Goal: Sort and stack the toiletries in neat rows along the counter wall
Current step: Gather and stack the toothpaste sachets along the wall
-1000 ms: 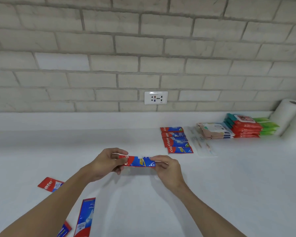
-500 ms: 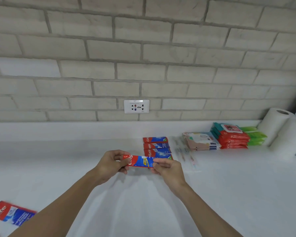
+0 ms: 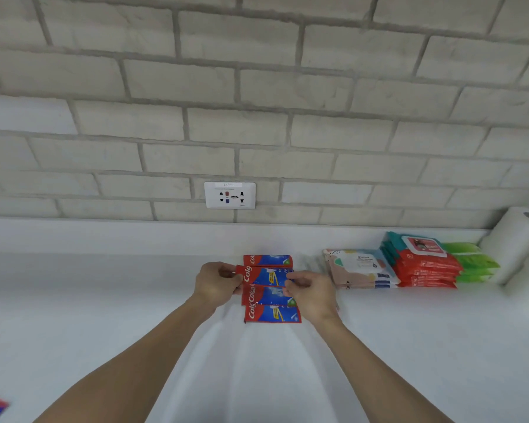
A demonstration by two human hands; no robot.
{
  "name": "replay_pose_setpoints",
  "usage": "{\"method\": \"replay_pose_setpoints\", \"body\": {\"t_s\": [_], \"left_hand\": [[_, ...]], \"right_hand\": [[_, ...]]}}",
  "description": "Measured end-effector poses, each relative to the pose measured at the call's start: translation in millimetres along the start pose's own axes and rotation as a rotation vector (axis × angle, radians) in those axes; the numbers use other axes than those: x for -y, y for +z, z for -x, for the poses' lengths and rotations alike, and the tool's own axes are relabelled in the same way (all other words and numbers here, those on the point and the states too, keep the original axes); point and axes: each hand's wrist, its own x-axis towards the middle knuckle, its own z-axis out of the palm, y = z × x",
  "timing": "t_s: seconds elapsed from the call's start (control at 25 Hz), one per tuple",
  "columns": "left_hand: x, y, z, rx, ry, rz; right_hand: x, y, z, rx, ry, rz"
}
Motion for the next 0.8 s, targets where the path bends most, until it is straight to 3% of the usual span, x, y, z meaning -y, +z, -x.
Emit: {"method": "replay_pose_setpoints", "body": {"t_s": [0.28,0.8], "left_hand": [[6,31,-36,-0.146,0.023,-0.269],[30,46,-70,-0.128,-0.016,-0.439]], "right_hand": [[-6,2,-53,0.016,-0.1,0.314],[-28,21,-88,0.062,-0.094,0.575]]}}
